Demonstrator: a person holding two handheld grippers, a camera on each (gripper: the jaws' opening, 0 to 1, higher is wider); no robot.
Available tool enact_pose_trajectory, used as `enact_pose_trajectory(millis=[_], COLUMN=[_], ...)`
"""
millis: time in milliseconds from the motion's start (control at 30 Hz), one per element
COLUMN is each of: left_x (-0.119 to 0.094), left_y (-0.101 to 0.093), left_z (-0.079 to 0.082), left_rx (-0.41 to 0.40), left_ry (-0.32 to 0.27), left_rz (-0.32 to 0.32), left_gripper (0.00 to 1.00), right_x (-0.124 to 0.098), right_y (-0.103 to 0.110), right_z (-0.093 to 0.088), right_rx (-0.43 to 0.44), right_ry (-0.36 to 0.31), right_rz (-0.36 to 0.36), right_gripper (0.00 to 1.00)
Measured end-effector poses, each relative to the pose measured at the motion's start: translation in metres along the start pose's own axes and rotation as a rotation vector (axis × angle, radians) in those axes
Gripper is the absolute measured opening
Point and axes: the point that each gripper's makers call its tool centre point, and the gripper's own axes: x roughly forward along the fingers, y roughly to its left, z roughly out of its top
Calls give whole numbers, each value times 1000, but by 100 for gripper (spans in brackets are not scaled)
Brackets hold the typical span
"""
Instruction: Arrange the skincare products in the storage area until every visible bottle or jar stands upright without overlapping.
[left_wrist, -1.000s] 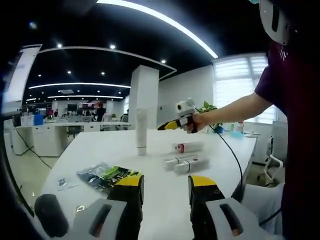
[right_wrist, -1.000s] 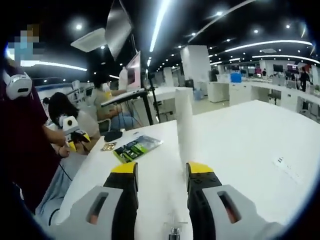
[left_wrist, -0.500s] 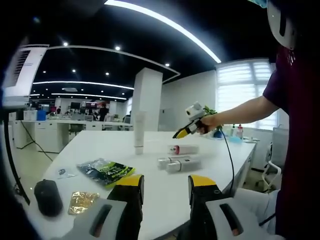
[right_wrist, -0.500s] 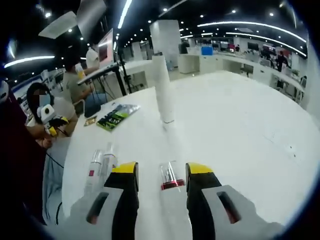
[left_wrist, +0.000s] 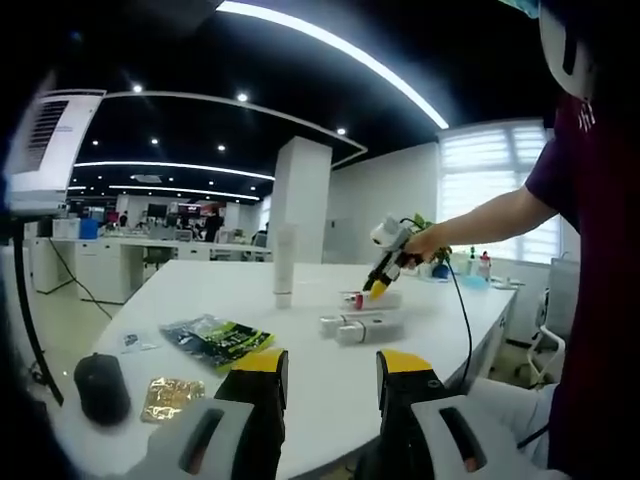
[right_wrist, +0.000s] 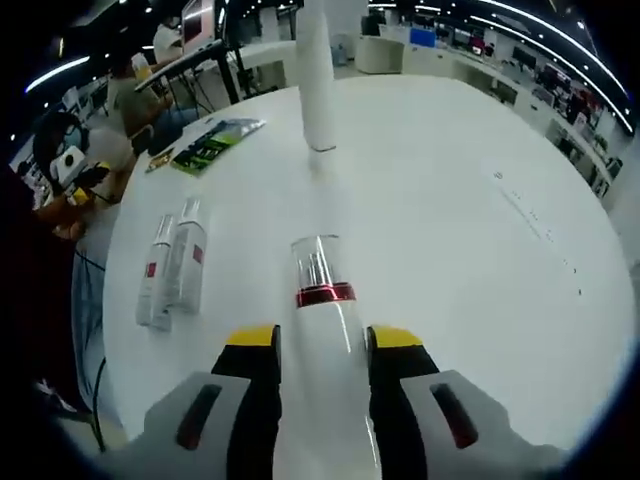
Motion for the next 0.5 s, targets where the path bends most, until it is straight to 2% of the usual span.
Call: enact_pose_trajectory(millis=[233,500], left_x=[-1,-1], left_y=[2,4], left_z=[0,0], left_rx=[2,5], left_ry=[3,6], left_rz=[6,8], left_gripper=[36,36], right_x=[3,4], right_y=[-9,-6], right_z=[0,-3], right_rx=[-17,-63], right_ry=[38,108], right_rz=[4,10], right_gripper=[26,26])
